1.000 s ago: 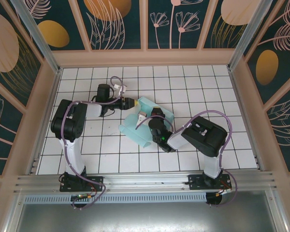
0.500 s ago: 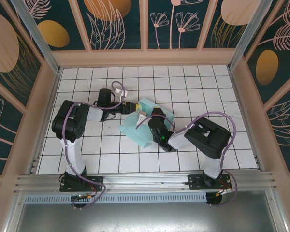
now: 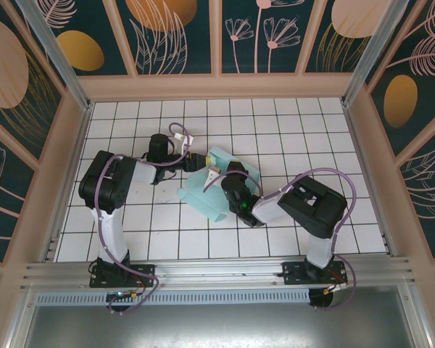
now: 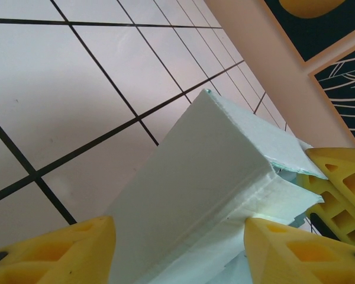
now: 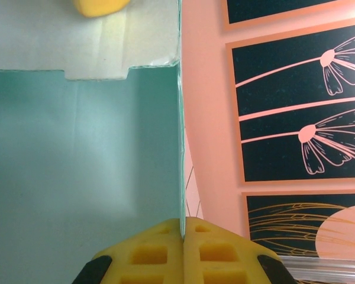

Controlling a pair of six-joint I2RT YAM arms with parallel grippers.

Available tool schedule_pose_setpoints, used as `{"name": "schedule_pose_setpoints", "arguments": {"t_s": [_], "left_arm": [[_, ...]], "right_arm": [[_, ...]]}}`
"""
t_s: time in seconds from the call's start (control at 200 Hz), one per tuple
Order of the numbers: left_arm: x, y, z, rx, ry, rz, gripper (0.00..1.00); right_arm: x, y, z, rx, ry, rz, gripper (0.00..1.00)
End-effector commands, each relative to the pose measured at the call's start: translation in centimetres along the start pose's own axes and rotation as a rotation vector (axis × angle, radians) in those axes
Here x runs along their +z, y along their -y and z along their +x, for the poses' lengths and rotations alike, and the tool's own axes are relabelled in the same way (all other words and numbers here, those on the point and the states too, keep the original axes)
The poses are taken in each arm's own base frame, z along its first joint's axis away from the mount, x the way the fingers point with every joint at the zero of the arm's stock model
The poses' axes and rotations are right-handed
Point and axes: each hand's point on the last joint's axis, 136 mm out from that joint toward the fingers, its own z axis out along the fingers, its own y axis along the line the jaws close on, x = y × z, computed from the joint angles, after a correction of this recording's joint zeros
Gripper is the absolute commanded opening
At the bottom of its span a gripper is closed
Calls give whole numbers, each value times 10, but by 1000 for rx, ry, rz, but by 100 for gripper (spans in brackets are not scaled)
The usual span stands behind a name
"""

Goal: Fold the paper box

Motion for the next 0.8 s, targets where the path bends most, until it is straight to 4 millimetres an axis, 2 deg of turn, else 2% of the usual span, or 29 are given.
{"name": "schedule_pose_setpoints", "arguments": {"t_s": [0.0, 0.17, 0.31, 0.796], "left_arm": [[5, 0, -3, 34, 21, 2, 57], [5, -6, -6, 22, 45, -35, 53], [4, -13, -8, 14, 65, -78, 44], [3, -9, -8, 33, 114, -109, 43]], "right_arm": [[-2, -5, -10, 27, 42, -44, 0], [-2, -6, -11, 36, 41, -56, 0], [-2, -7, -13, 52, 42, -77, 0], [-2, -7, -23, 71, 45, -99, 0]]}}
